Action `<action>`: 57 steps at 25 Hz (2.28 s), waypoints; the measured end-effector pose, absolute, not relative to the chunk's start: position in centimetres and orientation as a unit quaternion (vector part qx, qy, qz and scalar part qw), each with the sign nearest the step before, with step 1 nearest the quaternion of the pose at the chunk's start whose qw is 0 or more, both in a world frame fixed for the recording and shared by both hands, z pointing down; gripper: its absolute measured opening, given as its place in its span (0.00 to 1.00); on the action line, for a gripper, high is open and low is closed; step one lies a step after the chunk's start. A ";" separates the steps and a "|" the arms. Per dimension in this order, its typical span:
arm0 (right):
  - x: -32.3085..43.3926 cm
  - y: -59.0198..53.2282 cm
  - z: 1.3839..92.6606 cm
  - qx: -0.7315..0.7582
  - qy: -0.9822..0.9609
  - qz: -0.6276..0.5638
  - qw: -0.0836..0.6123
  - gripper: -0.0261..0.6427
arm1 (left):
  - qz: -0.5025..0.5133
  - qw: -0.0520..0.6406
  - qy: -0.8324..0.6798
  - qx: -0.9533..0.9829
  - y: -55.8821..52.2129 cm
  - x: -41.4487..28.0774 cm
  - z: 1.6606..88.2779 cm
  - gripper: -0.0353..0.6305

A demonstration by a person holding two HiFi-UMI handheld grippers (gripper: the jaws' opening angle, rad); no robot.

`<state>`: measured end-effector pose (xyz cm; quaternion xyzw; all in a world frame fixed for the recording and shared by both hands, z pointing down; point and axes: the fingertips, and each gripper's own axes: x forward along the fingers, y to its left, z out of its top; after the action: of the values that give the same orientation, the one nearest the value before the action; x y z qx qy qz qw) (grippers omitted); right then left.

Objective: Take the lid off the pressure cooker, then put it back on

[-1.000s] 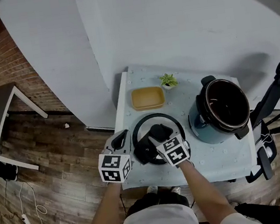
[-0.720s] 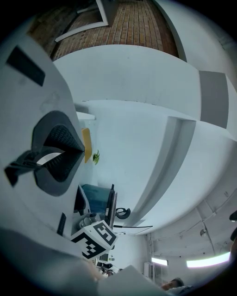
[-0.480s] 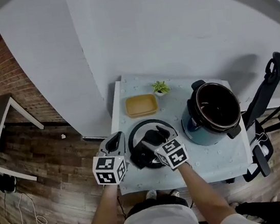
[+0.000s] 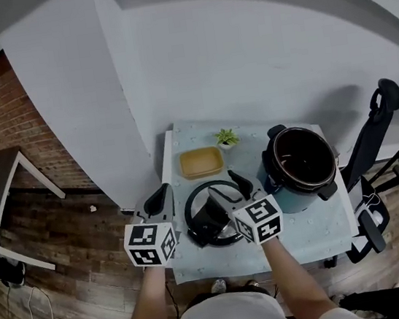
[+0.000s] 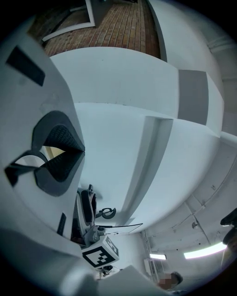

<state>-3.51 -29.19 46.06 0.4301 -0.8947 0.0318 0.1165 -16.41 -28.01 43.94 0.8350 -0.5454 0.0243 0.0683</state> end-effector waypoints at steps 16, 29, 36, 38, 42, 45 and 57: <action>1.4 -29.0 38.7 0.499 -0.866 -0.020 0.034 0.05 | -0.001 0.038 -0.554 0.832 -27.5 -16.5 40.3 0.07; 1.2 -28.8 38.9 0.482 -0.875 -0.014 0.033 0.23 | 0.000 0.038 -0.550 0.834 -27.5 -16.1 40.3 0.07; 0.1 -29.0 40.8 0.465 -0.884 -0.001 0.055 0.64 | 0.003 0.043 -0.550 0.834 -27.4 -16.3 40.9 0.07; -0.3 -29.1 41.7 0.460 -0.885 0.006 0.070 0.68 | 0.006 0.045 -0.550 0.834 -27.5 -16.3 41.3 0.07; -1.3 -29.6 44.0 0.447 -0.888 0.015 0.110 0.66 | 0.014 0.049 -0.552 0.832 -27.7 -16.4 42.4 0.07; -2.2 -29.9 46.7 0.436 -0.888 0.026 0.146 0.64 | 0.022 0.055 -0.553 0.831 -27.8 -16.4 43.6 0.07; -4.0 -30.3 58.6 0.393 -0.872 0.102 0.273 0.59 | 0.046 0.108 -0.552 0.825 -27.4 -16.2 50.3 0.07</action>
<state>-3.95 -30.25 58.58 0.3930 -0.8723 0.1016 0.2725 -16.16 -27.41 50.27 0.8254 -0.5521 0.0459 0.1082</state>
